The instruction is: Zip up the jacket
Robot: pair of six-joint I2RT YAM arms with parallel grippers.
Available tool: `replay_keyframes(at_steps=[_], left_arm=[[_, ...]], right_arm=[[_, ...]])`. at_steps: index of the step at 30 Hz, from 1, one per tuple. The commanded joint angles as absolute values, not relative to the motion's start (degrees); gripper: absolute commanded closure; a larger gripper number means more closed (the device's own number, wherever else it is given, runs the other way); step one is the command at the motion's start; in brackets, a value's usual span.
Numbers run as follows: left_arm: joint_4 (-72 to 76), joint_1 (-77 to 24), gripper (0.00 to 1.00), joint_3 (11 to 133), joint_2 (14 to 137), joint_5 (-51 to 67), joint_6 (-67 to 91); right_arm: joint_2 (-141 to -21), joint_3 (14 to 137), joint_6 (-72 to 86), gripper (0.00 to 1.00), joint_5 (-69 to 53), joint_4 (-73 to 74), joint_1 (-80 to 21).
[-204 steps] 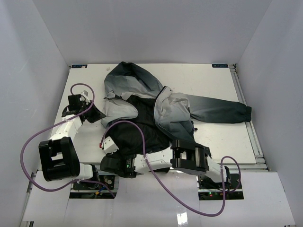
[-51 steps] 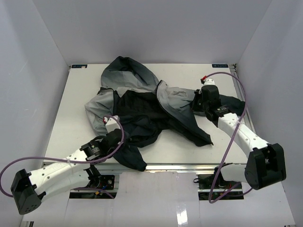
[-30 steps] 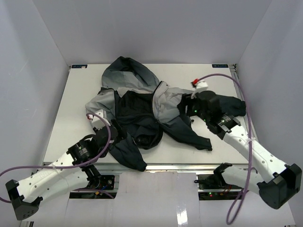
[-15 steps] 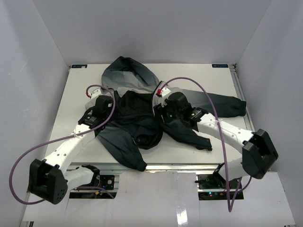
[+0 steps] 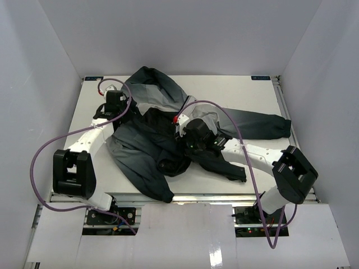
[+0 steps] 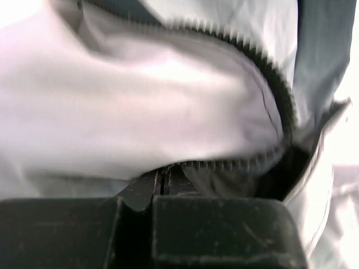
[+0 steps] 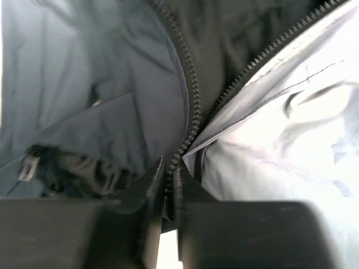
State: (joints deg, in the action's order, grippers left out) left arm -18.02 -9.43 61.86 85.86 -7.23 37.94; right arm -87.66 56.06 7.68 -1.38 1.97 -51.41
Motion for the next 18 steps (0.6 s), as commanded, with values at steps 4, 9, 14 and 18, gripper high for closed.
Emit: replay_keyframes(at_steps=[4,9,14,18], left_arm=[[-22.2,-7.1,1.0,72.0,89.3,-8.6,34.9],[-25.0,-6.8,1.0,74.8,88.5,-10.5,33.1],[-25.7,-6.8,1.0,74.5,87.1,-10.7,31.8],[-25.8,-6.8,1.0,74.0,86.9,-10.2,31.3]], right_arm=[[-86.7,56.2,11.4,0.92,-8.3,-7.6,-57.2],[-83.5,54.0,15.8,0.92,-12.2,-13.9,-58.0],[-82.4,53.0,17.9,0.79,-10.3,-15.4,-58.3],[-83.7,53.1,18.4,0.68,-9.4,-15.5,-58.6]])
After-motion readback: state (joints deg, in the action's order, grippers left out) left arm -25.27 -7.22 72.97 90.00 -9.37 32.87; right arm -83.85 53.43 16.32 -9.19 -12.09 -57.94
